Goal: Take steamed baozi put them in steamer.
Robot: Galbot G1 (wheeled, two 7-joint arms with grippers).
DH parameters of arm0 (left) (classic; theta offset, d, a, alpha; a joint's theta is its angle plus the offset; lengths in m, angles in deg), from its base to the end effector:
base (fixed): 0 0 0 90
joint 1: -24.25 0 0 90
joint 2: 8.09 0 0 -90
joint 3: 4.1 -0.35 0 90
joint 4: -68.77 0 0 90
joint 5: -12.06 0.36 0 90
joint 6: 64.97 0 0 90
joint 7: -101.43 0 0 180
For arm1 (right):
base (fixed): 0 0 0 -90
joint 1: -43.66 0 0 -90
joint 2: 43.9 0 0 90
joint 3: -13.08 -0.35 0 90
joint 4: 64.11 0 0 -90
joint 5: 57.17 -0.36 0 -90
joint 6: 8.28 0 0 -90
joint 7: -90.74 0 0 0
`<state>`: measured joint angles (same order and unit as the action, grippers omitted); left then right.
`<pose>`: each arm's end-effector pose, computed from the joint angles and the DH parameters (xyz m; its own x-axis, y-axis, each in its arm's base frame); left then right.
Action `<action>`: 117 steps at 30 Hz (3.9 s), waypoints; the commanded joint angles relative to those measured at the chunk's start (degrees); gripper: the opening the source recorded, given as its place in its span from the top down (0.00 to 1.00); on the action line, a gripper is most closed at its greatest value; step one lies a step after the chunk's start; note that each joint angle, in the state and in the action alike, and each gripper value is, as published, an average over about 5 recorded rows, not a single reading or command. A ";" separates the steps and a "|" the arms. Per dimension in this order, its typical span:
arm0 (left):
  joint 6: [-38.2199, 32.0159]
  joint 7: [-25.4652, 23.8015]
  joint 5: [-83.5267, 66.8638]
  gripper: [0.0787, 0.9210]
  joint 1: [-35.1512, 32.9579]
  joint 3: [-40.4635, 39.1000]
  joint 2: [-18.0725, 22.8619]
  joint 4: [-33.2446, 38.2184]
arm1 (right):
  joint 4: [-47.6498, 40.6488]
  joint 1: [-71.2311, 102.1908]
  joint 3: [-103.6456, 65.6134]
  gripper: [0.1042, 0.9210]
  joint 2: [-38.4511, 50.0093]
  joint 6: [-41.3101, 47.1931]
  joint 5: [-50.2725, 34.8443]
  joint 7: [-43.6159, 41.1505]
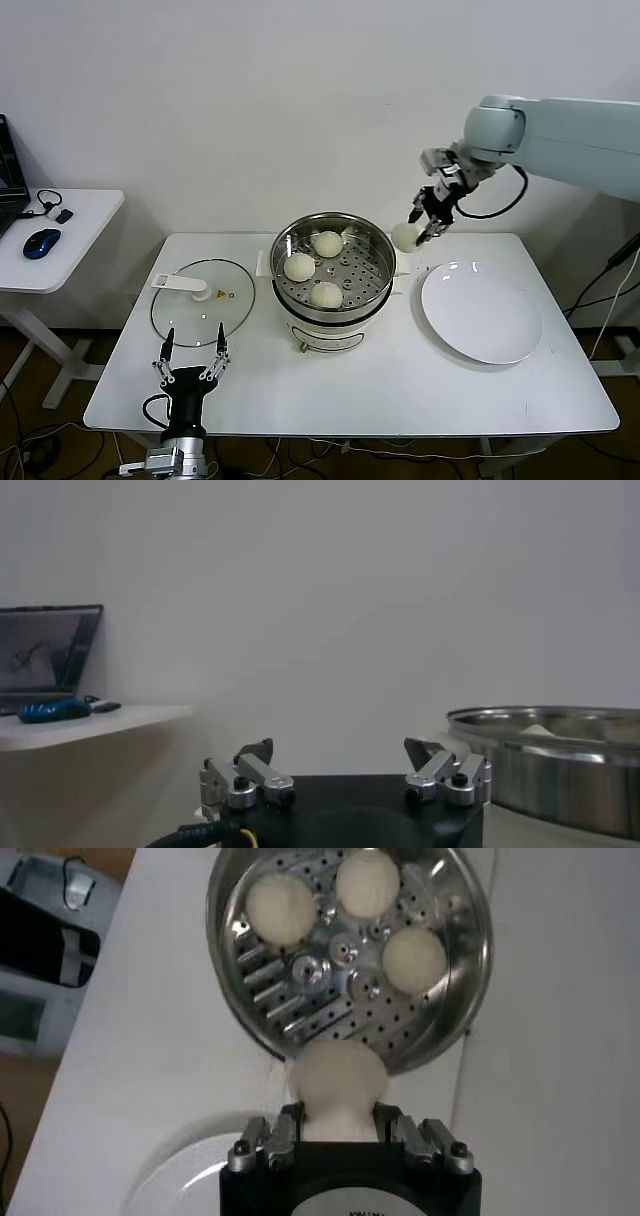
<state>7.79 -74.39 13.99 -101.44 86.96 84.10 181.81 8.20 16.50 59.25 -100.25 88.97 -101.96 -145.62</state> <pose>0.1470 -0.0019 -0.3631 -0.9916 -0.1016 -0.0800 -0.1025 0.9947 0.0068 0.5703 -0.0568 0.0145 -0.1801 -0.2024 0.9626 -0.9595 -0.1793 -0.2172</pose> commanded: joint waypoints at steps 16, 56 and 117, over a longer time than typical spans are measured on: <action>-0.08 -0.07 -0.90 0.12 0.09 0.41 2.40 0.25 | -3.41 11.50 -4.18 0.51 -9.29 6.44 -2.03 6.02; 0.67 -0.24 -1.79 0.12 1.70 1.51 2.15 -0.96 | -7.08 11.07 -5.95 0.12 -7.30 5.45 -2.55 4.08; -0.65 -0.13 2.53 0.12 -2.10 0.71 1.60 0.74 | 40.55 156.16 -145.61 0.12 -15.45 -35.84 23.52 53.97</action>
<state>7.41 -74.55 16.25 -103.43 87.65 84.10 182.92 47.52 142.71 -69.98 -98.70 70.41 -80.54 -92.30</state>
